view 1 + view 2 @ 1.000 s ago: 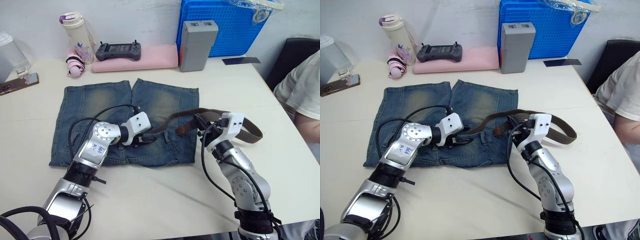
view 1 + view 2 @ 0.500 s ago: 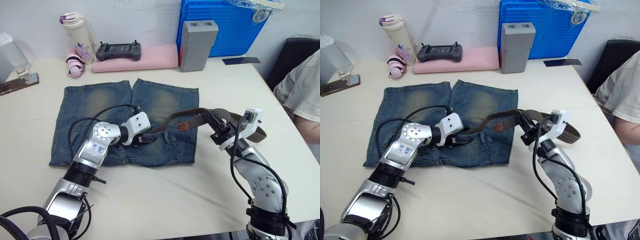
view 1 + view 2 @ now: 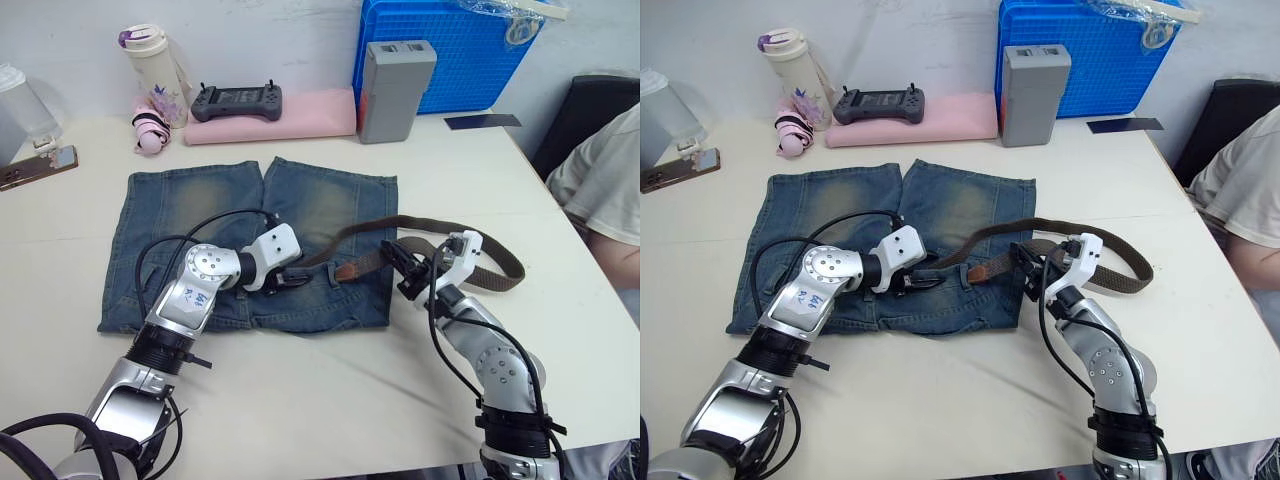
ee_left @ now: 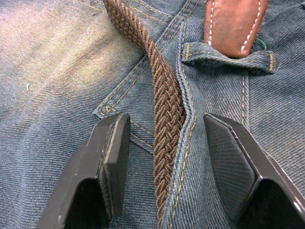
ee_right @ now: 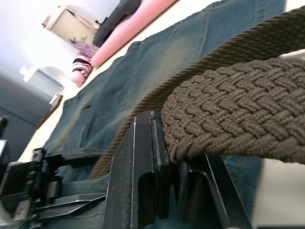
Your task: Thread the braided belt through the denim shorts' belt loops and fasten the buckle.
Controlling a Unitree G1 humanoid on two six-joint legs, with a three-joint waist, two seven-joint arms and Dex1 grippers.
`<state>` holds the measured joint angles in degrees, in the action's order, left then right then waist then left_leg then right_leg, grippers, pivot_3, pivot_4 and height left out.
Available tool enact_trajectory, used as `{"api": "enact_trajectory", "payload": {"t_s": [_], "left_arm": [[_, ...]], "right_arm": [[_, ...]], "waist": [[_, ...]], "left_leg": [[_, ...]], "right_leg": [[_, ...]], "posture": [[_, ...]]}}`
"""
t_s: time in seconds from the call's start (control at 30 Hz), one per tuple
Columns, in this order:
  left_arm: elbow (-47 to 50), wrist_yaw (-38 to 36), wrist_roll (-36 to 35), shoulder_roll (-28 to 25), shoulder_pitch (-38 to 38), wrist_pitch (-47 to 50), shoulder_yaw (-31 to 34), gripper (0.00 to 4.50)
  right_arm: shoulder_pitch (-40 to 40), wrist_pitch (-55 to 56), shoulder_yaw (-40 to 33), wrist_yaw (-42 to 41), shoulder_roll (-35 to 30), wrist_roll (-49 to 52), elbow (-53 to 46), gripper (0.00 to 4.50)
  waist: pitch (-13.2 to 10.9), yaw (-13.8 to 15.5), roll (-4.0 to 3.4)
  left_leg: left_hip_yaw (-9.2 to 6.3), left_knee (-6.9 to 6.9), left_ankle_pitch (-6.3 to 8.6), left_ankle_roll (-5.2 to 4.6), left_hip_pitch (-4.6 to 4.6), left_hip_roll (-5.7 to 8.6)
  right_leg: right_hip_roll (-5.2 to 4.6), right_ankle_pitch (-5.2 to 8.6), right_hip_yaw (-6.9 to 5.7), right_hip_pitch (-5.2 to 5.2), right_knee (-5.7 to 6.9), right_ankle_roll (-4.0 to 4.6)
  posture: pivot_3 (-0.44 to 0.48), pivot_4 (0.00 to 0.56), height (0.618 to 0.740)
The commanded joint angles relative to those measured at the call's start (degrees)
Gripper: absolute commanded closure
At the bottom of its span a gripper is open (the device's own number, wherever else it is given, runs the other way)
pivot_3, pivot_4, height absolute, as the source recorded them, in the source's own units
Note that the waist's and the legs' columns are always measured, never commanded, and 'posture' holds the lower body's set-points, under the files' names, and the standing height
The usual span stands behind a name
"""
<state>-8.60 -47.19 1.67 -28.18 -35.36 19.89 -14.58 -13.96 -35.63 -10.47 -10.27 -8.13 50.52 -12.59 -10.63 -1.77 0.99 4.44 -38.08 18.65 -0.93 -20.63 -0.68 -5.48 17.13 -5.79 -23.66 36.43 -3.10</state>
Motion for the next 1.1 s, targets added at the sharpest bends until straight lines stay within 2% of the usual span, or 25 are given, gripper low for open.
{"api": "enact_trajectory", "payload": {"t_s": [0.03,0.5,0.83,1.1], "left_arm": [[-0.97,0.26,1.34,-1.78,1.62,1.55,0.17,1.78],[-0.46,0.36,1.31,-1.73,1.68,2.01,0.21,1.78],[-0.02,0.47,1.18,-1.53,1.85,2.50,0.03,1.78],[-0.33,0.57,1.25,-1.22,1.59,2.36,-0.14,1.78]], "right_arm": [[-1.80,2.78,-0.95,-2.10,-0.06,-0.87,-0.58,4.50],[-0.92,6.19,6.34,-8.04,0.40,-10.72,2.10,4.50],[0.99,3.76,5.56,-10.69,-2.83,-13.16,3.50,4.50],[-1.43,0.50,3.43,-11.00,-4.92,-12.67,4.03,4.50]], "waist": [[0.00,0.00,0.00],[0.00,-0.03,0.00],[0.00,-0.01,0.00],[0.00,0.03,0.00]], "left_leg": [[0.00,0.00,0.00,0.00,0.00,0.00],[0.00,0.00,0.00,0.01,0.00,0.00],[0.00,0.02,0.01,0.01,0.01,0.00],[0.00,0.02,0.01,0.01,0.01,0.00]], "right_leg": [[0.00,0.00,0.00,0.00,0.00,0.00],[0.00,0.00,-0.01,0.00,0.00,0.00],[0.00,0.01,-0.01,0.00,-0.01,0.01],[0.00,0.01,-0.01,0.00,-0.02,0.01]], "posture": [[0.000,0.150,0.728],[0.000,0.150,0.728],[0.000,0.150,0.728],[0.000,0.150,0.728]]}}
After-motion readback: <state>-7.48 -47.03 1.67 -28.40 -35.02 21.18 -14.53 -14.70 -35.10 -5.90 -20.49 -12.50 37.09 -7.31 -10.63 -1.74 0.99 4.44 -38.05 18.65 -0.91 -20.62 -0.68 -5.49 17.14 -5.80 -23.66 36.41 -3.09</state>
